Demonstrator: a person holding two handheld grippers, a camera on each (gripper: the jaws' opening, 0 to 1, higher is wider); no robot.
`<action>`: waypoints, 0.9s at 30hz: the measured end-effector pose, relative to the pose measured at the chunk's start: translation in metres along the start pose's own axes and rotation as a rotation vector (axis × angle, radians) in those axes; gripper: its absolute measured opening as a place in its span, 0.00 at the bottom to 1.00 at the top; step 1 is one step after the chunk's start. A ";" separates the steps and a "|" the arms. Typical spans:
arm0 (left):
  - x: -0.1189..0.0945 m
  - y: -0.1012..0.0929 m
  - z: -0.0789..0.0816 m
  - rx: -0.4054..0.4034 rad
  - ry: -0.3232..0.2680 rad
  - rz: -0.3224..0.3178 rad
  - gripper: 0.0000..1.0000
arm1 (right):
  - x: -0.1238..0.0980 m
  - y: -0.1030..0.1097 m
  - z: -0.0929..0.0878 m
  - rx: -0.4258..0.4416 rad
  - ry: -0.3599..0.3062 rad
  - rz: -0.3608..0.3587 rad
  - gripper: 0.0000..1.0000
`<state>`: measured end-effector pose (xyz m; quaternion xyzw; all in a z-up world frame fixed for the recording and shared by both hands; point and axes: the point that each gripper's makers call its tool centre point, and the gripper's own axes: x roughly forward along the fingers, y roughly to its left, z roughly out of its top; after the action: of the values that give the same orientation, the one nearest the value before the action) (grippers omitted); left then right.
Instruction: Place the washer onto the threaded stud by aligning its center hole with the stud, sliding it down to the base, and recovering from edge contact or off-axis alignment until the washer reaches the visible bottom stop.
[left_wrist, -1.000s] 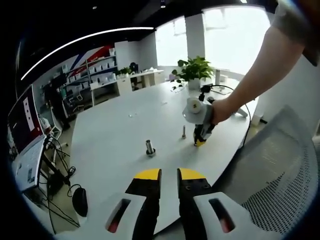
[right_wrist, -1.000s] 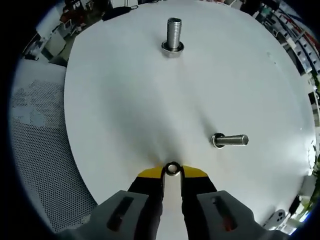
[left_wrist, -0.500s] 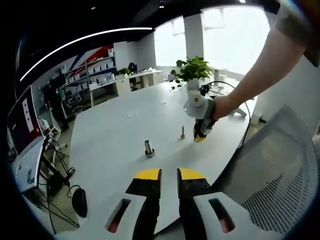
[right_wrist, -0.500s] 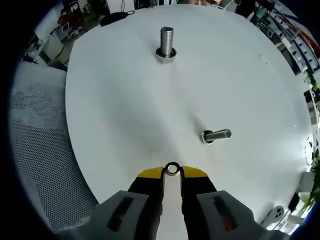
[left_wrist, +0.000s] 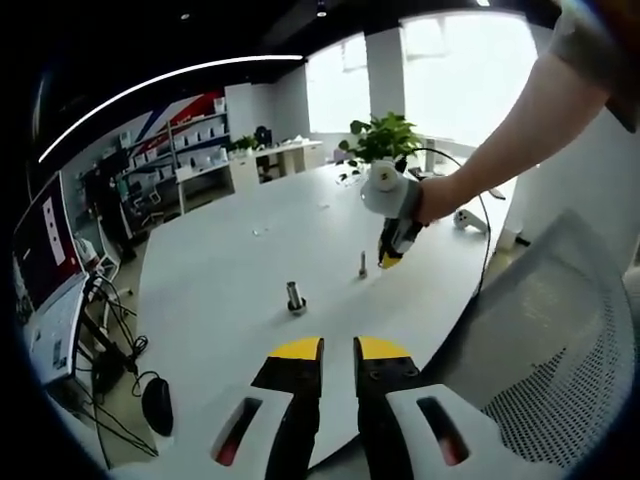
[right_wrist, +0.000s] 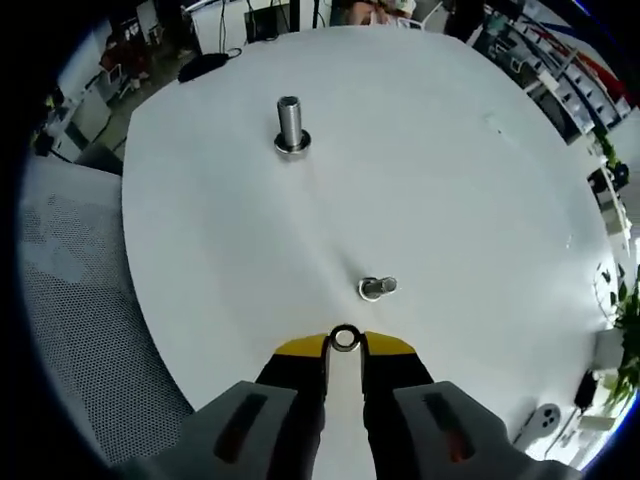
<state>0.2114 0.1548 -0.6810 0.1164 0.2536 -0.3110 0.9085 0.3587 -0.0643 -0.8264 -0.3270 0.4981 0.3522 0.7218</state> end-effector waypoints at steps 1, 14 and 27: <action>0.000 0.000 0.000 0.000 0.001 0.000 0.10 | -0.002 -0.002 0.003 0.004 -0.008 -0.003 0.14; 0.000 0.001 0.000 -0.010 -0.004 -0.003 0.10 | -0.014 -0.020 0.025 0.017 -0.071 -0.041 0.14; 0.000 0.001 -0.001 -0.016 0.001 -0.001 0.09 | -0.006 -0.023 0.033 -0.029 -0.055 -0.051 0.14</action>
<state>0.2119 0.1564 -0.6819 0.1092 0.2566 -0.3091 0.9092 0.3923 -0.0506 -0.8089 -0.3402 0.4644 0.3497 0.7392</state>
